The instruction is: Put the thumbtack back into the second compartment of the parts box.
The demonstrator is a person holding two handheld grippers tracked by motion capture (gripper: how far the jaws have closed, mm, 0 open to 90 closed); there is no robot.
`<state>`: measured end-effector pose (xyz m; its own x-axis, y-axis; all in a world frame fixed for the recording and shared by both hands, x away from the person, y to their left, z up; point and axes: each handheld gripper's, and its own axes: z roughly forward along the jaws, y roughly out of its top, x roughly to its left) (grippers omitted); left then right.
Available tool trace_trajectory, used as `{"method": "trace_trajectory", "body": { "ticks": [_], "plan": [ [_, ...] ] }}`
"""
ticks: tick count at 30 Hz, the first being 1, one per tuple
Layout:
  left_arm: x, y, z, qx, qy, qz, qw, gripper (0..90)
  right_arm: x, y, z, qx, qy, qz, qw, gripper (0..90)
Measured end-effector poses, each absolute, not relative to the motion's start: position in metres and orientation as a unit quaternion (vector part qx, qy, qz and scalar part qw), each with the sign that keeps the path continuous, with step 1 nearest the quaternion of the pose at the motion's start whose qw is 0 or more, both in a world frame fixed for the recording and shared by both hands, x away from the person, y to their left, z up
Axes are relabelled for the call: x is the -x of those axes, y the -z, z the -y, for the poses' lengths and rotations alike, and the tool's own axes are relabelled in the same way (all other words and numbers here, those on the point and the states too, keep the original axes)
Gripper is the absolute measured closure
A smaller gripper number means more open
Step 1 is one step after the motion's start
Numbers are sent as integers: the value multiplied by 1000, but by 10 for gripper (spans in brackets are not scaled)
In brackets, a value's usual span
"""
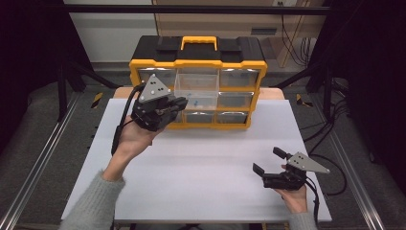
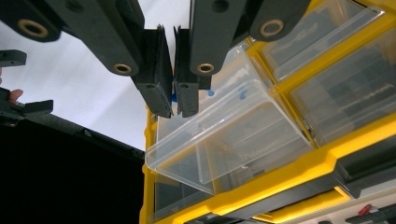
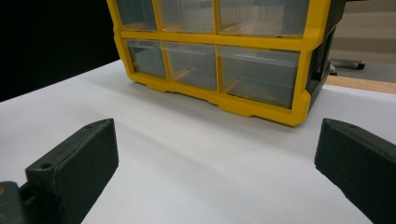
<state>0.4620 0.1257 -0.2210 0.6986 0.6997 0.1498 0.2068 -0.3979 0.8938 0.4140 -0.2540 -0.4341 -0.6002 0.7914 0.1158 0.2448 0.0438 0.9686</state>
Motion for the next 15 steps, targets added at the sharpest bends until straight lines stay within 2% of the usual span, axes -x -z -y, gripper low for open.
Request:
{"method": "trace_trajectory", "body": {
  "ticks": [15],
  "plan": [
    [-481,208,-124,-792,-279,-294,457,843,-415,435,255,-372,-573,-687,246,3]
  ]
}}
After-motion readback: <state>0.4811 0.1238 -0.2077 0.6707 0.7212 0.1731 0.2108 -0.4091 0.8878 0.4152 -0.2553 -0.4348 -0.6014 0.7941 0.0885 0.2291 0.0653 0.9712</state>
